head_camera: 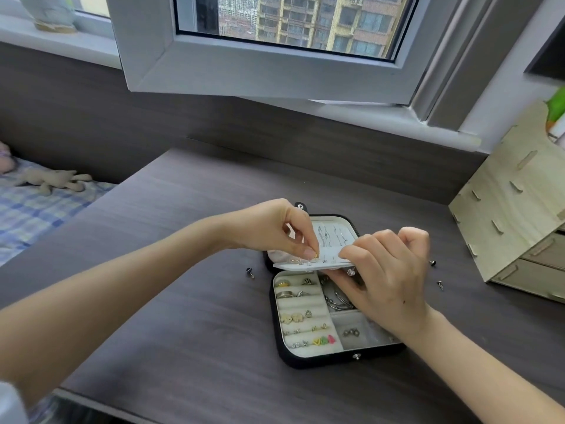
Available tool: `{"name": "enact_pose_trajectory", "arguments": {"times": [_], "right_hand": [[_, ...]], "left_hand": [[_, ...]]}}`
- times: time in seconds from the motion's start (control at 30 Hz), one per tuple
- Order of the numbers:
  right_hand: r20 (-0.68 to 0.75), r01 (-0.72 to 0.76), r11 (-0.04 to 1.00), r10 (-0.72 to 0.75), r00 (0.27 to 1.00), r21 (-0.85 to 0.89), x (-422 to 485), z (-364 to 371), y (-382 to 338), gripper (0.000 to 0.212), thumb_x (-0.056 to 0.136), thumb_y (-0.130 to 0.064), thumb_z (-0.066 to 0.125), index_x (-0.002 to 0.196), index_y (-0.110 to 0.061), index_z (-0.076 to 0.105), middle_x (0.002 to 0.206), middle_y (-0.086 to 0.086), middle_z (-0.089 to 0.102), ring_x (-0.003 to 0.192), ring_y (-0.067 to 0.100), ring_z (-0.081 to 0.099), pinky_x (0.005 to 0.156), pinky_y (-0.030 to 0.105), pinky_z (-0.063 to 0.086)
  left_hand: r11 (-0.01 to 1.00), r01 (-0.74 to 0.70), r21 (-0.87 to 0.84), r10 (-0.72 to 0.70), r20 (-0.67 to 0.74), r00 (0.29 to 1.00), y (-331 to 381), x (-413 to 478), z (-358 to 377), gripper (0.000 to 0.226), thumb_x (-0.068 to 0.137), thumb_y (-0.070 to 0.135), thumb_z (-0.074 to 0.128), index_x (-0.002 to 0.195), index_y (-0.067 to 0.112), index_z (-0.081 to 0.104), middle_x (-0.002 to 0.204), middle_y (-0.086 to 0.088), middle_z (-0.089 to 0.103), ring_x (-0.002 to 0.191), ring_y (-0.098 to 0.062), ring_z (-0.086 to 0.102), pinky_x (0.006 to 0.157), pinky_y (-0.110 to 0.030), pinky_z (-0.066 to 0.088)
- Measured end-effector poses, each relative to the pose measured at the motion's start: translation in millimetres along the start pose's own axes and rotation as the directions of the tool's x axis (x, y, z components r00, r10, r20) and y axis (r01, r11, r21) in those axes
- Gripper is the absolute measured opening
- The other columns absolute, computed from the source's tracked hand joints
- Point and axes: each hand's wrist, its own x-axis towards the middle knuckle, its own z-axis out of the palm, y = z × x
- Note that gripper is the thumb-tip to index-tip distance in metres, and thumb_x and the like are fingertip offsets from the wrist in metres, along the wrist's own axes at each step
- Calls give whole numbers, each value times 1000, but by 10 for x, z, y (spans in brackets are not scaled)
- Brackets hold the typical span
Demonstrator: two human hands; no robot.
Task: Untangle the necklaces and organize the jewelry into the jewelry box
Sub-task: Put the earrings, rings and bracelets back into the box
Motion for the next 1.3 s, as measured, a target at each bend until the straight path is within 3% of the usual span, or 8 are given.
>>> {"name": "enact_pose_trajectory", "arguments": {"times": [0.2,0.4,0.5,0.63,0.77,0.87,1.1,1.3], "right_hand": [[-6,-19,1000,19,1000,5,10,4,-1,37,73,-36,78,85,-18,48,65,-5,60,56,18,51,68,34,24],[3,-16,1000,16,1000,10,12,-1,-3,34,76,-34,76,85,-19,47,64,-6,60,55,18,51,70,33,22],[0,-17,1000,17,1000,11,4,-4,-11,32,76,-32,76,85,-19,47,64,-6,60,54,19,52,70,33,23],[-4,-21,1000,21,1000,8,2,-2,-17,32,76,-30,76,85,-19,47,64,-6,60,55,18,53,71,33,22],[-11,-37,999,37,999,11,10,7,-8,37,74,-36,78,86,-18,48,66,-5,61,57,19,52,71,33,23],[-6,-33,999,33,999,10,7,14,3,38,73,-37,78,87,-18,48,68,-5,61,60,18,51,71,34,25],[-2,-34,999,34,999,7,8,18,5,36,76,-36,77,87,-18,48,68,-5,62,58,19,53,71,34,25],[11,-22,1000,22,1000,-8,11,12,2,36,77,-37,75,87,-18,47,67,-4,61,58,19,53,71,34,24]], "left_hand": [[946,-109,305,98,51,994,154,45,-62,5,78,21,75,82,18,75,86,5,66,79,-8,56,70,-18,41],[837,-126,532,7,220,976,354,152,-87,5,82,20,71,83,16,74,75,14,55,83,-10,55,70,-17,40],[836,-109,539,-32,245,969,383,179,-83,3,83,18,71,83,15,72,76,15,57,83,-12,56,73,-20,43],[866,-40,498,-70,200,977,344,167,-43,7,83,20,70,85,14,72,86,3,69,79,-12,60,73,-23,46],[948,42,314,-91,144,985,252,99,-84,4,85,19,69,87,17,72,81,7,68,69,4,58,67,-11,45],[981,65,182,-86,109,990,194,66,-65,6,86,15,67,83,20,68,78,12,65,67,6,57,67,-9,44],[931,39,363,-95,137,986,214,68,-46,2,91,21,59,89,21,60,82,11,59,65,5,51,61,-6,38],[904,27,426,-130,214,968,277,115,-64,6,92,19,57,87,21,60,72,16,55,59,9,49,58,-6,36]]}}
